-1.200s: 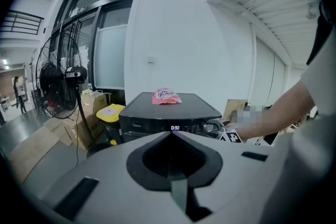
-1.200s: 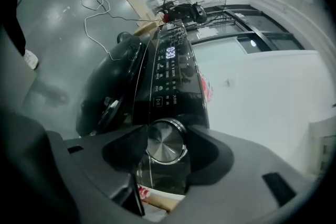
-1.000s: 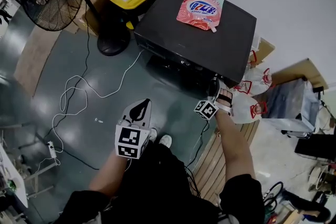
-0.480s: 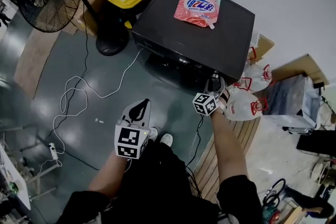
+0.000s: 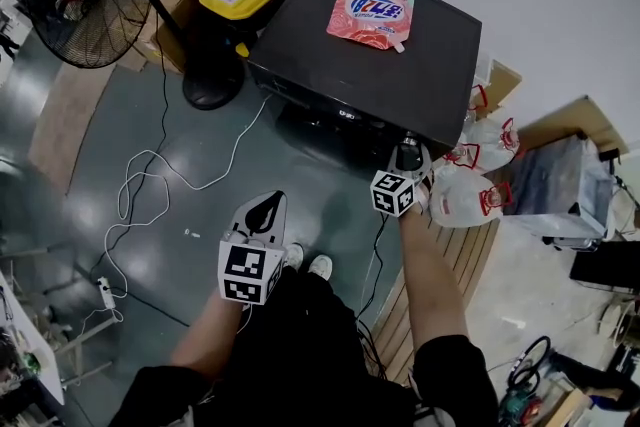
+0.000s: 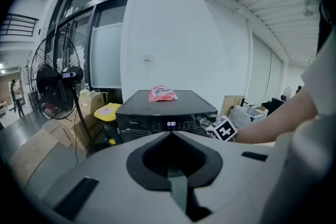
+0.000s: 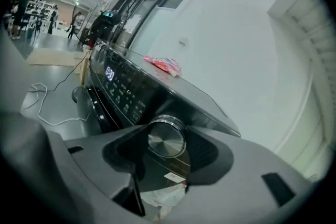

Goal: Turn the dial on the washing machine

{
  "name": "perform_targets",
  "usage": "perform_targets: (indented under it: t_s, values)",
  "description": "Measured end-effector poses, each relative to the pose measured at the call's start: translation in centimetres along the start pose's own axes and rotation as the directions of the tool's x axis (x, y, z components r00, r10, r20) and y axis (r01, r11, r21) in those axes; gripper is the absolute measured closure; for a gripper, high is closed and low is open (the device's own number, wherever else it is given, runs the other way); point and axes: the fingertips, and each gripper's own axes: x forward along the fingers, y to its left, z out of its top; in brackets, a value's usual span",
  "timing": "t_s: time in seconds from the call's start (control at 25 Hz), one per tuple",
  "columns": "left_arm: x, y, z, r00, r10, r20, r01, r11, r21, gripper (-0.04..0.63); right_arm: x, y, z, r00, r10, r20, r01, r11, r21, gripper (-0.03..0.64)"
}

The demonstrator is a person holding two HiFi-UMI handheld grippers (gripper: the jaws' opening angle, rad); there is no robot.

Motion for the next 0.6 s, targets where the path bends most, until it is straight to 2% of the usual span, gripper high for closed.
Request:
perform_targets:
  t_s: [0.24,0.32,0.48,0.52,0.6]
  values:
    - [0.2,-0.6,-0.2,1.0,-0.005,-0.004,0.005,1.0,0.008,0.588,-0.2,-0.5,-0.2,0.999,0.036,-0.024,-0.03,0.978,0.208,0.38]
    - [0.3,-0.6,-0.3,1.0,-0.006,-0.004,0.006,1.0,0.007,0.588,-0.2,-0.7,-0.3,0.998,0.059,-0.031,-0.046,0.946,0.321,0.379]
    - [0.3,-0.7,-0.3,1.0,-0.006,-0.005,0.006,1.0,0.008,0.588,0.3,-0.7,-1.0,0.995,0.091,-0.033,-0.058,0.839,0.542,0.37]
    - [0.3,-0.7,-0.2,1.0,-0.006,-0.003,0.006,1.0,0.009,0.588,0.3,-0.8,-1.1,0.995,0.091,-0.037,-0.055,0.827,0.559,0.37]
    - [0.3,-0.8,-0.1,1.0,-0.005,0.0,0.005,1.0,0.01,0.588,0.2,-0.8,-1.1,0.995,0.089,-0.04,-0.051,0.827,0.559,0.37]
